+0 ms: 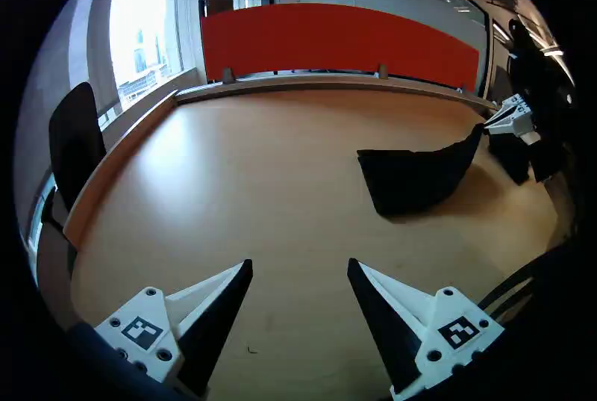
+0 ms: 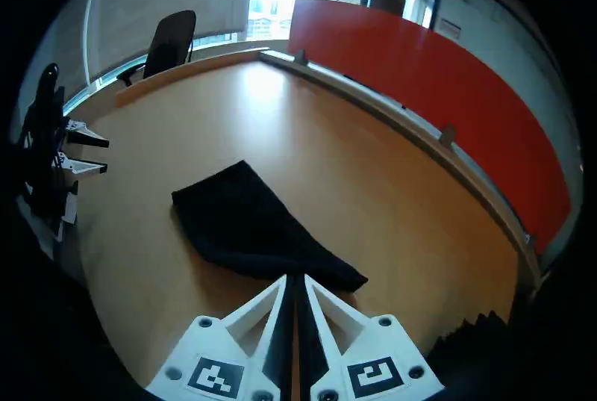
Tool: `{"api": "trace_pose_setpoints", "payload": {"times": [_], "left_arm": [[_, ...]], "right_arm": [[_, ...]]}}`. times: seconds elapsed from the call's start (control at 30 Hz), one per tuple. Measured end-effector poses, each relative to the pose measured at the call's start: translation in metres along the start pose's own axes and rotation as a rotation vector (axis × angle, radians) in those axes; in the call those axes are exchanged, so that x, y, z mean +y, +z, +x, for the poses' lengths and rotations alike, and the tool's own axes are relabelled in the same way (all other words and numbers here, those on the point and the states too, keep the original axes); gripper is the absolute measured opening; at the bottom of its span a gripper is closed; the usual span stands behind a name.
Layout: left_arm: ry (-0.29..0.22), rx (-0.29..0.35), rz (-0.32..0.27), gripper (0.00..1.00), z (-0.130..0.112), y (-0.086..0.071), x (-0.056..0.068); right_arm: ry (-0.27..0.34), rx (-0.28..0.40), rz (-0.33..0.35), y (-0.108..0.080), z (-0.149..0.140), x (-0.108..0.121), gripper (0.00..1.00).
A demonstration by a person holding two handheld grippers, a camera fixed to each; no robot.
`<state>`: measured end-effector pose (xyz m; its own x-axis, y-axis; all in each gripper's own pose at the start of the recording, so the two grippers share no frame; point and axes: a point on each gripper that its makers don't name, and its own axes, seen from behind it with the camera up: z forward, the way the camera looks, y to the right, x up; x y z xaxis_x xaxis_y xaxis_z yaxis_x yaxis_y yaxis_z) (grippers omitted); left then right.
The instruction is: Fold towel
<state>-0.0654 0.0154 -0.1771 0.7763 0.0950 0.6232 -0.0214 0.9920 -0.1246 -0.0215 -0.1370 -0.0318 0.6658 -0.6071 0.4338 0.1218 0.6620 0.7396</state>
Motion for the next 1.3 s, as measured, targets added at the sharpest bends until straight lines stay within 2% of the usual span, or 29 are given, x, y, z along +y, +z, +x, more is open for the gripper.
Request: {"api": "trace_pose_setpoints", "payload": {"times": [0.4,0.63,1.0,1.2,1.3], "left_arm": [[-0.011,0.0,0.006,0.94,0.0,-0.002,-0.004],[-0.025,0.005,0.014,0.94,0.001,-0.005,-0.008],[-0.046,0.011,0.031,0.94,0.001,-0.009,-0.015],[-0.059,0.017,0.047,0.94,0.0,-0.012,-0.02],[-0.07,0.017,0.056,0.94,-0.002,-0.013,-0.022]], "right_arm": [[-0.102,0.046,0.095,0.027,0.055,-0.032,0.02],[-0.147,0.05,0.148,0.039,0.071,-0.053,0.02],[-0.215,0.019,0.25,0.067,0.084,-0.091,0.02],[-0.26,-0.022,0.34,0.095,0.078,-0.131,0.02],[-0.264,-0.06,0.386,0.115,0.066,-0.151,0.02]]}}
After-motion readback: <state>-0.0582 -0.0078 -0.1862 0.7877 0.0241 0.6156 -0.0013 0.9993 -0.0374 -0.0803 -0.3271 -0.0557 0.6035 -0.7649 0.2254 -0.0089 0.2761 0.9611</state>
